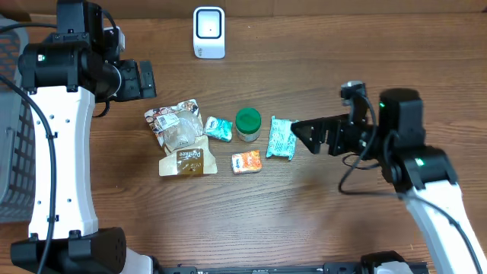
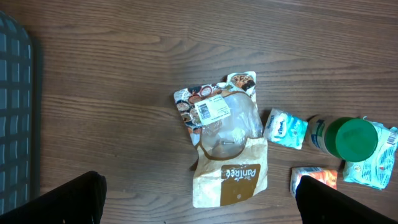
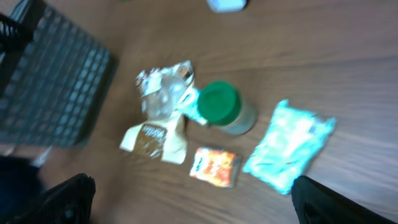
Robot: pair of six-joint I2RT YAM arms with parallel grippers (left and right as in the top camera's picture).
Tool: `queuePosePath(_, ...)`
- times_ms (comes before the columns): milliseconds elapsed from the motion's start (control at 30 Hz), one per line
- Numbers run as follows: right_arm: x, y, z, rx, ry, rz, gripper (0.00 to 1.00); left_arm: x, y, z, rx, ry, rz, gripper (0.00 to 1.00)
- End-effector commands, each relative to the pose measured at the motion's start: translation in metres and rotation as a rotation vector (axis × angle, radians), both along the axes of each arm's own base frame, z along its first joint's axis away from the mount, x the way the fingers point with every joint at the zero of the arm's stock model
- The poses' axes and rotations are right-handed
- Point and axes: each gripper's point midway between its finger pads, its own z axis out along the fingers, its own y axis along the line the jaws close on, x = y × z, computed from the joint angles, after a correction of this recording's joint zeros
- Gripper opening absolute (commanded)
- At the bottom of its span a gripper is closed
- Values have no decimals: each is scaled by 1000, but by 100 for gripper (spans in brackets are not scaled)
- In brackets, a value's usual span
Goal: Scan the item barcode
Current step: 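Move the right gripper forward toward the light green packet, then lower the right gripper and grasp the light green packet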
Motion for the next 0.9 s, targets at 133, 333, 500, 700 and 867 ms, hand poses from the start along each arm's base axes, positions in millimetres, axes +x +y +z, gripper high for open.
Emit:
queuePosePath(133,6,25,-25,135,171,113,93,2,1,3,11,-11,-14,99)
queuePosePath(333,23,22,-73,124,422,-83,76,2,1,3,11,-11,-14,100)
queuePosePath(500,31,33,-99,59,514,-244,67,2,1,3,11,-11,-14,100)
queuePosePath(700,33,46,-114,-16,532,-462,56,2,1,3,11,-11,-14,100)
queuePosePath(867,34,52,-118,-25,528,-586,47,2,1,3,11,-11,-14,100)
